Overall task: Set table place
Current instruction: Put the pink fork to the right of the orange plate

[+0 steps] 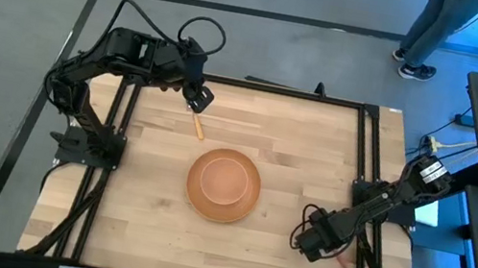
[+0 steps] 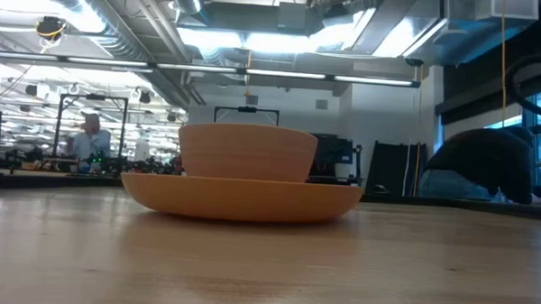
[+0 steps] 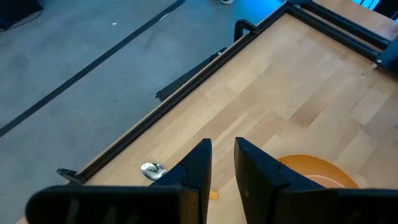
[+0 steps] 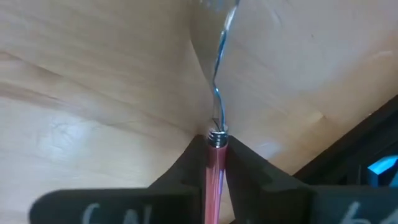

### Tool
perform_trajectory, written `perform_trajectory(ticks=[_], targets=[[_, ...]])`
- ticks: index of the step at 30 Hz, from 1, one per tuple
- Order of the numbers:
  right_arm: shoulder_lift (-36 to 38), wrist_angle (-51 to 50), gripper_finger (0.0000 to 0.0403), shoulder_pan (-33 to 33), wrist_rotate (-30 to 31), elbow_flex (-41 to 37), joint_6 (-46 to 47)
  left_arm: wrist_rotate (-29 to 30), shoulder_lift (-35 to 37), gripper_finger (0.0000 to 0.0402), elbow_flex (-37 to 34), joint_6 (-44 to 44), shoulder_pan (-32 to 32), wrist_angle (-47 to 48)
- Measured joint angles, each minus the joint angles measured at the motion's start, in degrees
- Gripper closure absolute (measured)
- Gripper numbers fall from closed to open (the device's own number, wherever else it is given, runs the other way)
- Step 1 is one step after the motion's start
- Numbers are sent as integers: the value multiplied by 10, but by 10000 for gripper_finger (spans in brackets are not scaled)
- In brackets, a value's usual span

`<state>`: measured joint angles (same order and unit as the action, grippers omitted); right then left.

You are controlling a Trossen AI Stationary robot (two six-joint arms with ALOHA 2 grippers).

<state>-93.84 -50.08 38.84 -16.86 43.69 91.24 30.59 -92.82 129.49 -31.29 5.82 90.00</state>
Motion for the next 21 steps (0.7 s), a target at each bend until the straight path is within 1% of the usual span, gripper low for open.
perform_trajectory(ticks=[5, 7, 9, 14, 17, 21], targets=[[-1, -18, 361, 1, 27, 4, -2, 0, 0, 339, 0, -1, 0, 0], [-3, -47, 361, 1, 54, 17, -1, 0, 0, 339, 0, -1, 0, 0], [-4, -94, 361, -3, 101, 29, 1, 0, 0, 339, 0, -1, 0, 0], [-4, -107, 361, -30, 134, 81, 0, 0, 0, 339, 0, -1, 0, 0], [-3, -104, 361, -54, 191, 117, 0, 0, 0, 339, 0, -1, 0, 0], [-3, -129, 361, -86, 267, 151, -2, 0, 0, 339, 0, 0, 0, 0]])
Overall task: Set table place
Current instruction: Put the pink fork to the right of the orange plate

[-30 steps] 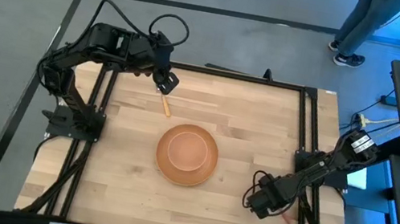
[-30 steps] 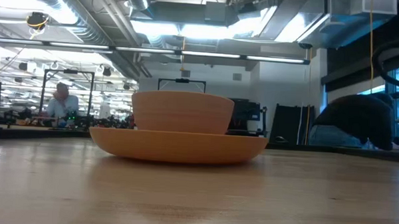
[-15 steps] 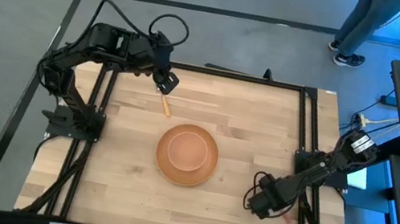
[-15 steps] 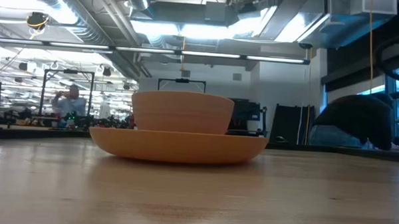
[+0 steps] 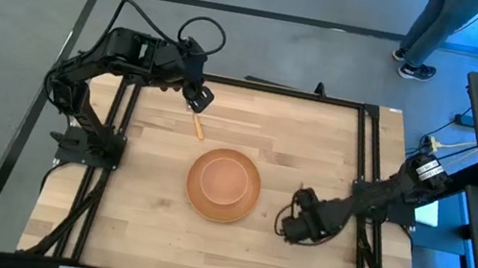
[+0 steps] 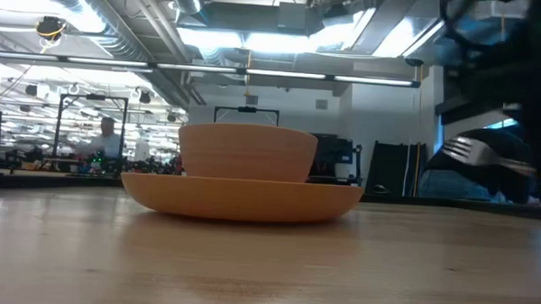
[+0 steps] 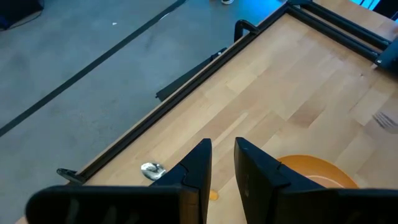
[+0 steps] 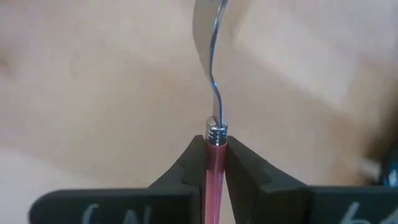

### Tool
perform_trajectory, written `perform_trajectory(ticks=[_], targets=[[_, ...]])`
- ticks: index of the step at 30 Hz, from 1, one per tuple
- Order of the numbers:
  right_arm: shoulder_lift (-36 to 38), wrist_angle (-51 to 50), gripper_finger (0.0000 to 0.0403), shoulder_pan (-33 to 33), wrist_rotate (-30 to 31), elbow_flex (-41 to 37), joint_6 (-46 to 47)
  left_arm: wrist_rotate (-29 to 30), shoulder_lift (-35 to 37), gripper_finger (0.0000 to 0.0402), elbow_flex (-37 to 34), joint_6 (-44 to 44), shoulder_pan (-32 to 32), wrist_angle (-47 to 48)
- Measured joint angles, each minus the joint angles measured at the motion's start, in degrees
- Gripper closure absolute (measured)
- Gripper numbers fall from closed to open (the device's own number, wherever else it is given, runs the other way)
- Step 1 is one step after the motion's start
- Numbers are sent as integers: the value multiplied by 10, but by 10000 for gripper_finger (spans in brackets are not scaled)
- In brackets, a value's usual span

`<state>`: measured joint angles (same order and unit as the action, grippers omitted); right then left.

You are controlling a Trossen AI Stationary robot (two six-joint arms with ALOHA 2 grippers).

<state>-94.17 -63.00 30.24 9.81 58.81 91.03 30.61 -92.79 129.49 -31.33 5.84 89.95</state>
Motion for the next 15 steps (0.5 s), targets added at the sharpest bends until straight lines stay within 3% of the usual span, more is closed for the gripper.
perform_trajectory(ticks=[5, 12, 15], targets=[[1, -11, 361, -55, 75, 9, -5, 0, 0, 339, 0, 0, 0, 0], [1, 117, 362, -127, 76, 9, -80, 0, 0, 339, 0, 0, 0, 0], [1, 130, 362, -157, 50, 10, -100, 0, 0, 339, 0, 0, 0, 0]])
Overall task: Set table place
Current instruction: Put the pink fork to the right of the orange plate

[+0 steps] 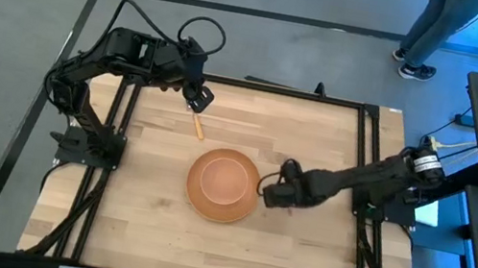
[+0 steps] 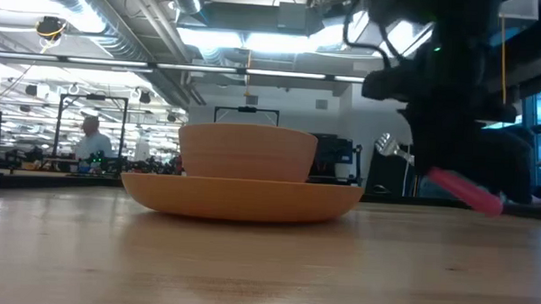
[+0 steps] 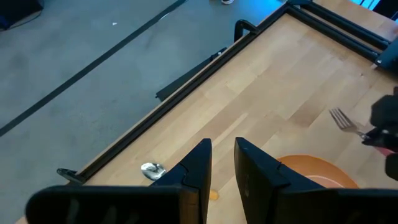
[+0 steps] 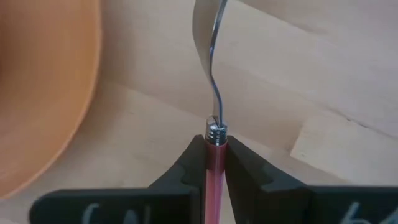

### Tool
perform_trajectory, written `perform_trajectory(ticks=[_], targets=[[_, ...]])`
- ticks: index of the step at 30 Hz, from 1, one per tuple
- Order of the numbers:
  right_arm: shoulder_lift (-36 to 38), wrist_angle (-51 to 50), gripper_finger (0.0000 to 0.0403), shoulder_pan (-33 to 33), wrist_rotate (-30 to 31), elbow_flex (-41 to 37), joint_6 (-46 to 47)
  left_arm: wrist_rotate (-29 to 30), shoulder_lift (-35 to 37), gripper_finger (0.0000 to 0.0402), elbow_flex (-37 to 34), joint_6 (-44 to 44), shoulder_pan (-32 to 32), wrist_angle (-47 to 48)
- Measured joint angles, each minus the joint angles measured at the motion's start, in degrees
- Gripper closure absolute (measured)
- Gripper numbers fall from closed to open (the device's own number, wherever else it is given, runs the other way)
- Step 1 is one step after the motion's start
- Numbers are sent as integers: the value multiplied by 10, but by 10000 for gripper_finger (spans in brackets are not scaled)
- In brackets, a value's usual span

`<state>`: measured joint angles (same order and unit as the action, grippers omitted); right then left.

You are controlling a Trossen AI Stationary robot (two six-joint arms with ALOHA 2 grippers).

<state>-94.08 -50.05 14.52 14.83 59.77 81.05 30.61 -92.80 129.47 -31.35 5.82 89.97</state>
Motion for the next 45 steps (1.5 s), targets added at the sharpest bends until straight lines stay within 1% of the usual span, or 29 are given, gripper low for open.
perform_trajectory(ticks=[3, 6, 9, 12, 19, 26, 29, 37, 45], targets=[[0, -1, 362, -28, -41, 0, -4, 0, -5, 339, 0, 0, 0, 0], [0, 9, 362, -42, -64, 0, -1, 0, -7, 339, 0, 0, 0, 0], [0, 13, 362, -50, -84, 0, 29, 0, -14, 339, 0, 0, 0, 0], [-4, 11, 362, -50, -88, 0, 56, 0, -24, 339, 0, 2, 0, 0], [-45, 26, 362, -54, -102, 0, 92, -2, -38, 339, 0, 39, 2, 0], [-81, 39, 362, -62, -129, 1, 95, 0, -37, 339, 0, 40, 5, -1], [-92, 59, 361, -62, -131, 1, 96, 0, -37, 339, 0, 50, 6, 0], [-95, 75, 355, -66, -133, 2, 97, 0, -37, 339, 0, 52, 5, 0], [-96, 95, 337, -79, -146, 1, 93, 0, -37, 339, 0, 61, 5, 0]])
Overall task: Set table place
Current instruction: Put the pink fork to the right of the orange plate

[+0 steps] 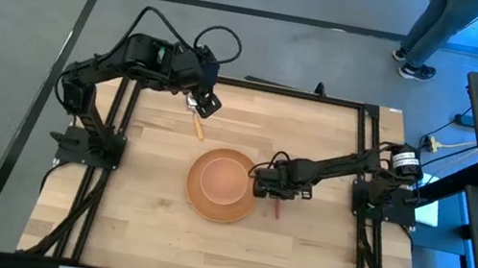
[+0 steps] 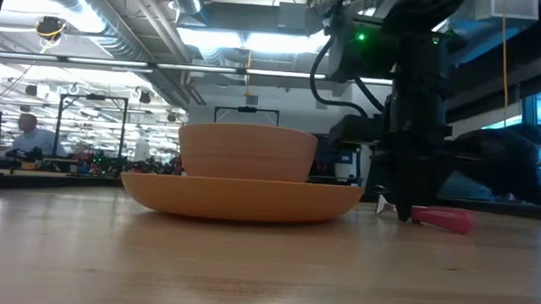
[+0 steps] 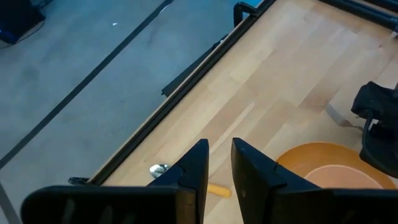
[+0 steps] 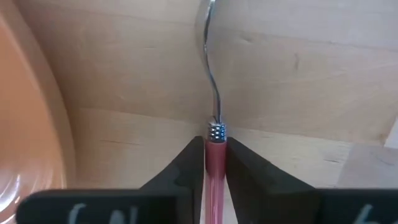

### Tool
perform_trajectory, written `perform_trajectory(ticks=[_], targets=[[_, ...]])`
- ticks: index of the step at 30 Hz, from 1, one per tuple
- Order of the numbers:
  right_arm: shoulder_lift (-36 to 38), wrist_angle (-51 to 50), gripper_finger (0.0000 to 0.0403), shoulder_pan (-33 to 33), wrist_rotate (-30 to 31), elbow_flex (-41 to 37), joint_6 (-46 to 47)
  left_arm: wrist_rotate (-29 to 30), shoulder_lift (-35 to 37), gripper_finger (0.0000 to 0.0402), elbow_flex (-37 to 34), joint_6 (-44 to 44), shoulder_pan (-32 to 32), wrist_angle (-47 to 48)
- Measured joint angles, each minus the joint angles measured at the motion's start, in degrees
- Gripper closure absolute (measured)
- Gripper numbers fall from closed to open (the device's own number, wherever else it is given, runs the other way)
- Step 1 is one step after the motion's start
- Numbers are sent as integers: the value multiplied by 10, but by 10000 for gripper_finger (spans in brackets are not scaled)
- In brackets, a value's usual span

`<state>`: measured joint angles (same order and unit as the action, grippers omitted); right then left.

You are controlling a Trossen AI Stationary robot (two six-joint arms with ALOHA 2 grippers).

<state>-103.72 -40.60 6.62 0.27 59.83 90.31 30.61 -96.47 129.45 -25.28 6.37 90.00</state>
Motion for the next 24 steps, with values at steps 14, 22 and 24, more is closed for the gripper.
perform_trajectory(ticks=[14, 22, 24], targets=[[5, 2, 334, -1, -52, -1, -13, 0, 0, 339, 0, 0, 0, 0], [6, -2, 333, -8, -33, 18, -69, -1, 0, 339, 0, 0, 0, 0], [6, -4, 333, -12, -32, 24, -69, -1, 0, 339, 0, 0, 0, 0]])
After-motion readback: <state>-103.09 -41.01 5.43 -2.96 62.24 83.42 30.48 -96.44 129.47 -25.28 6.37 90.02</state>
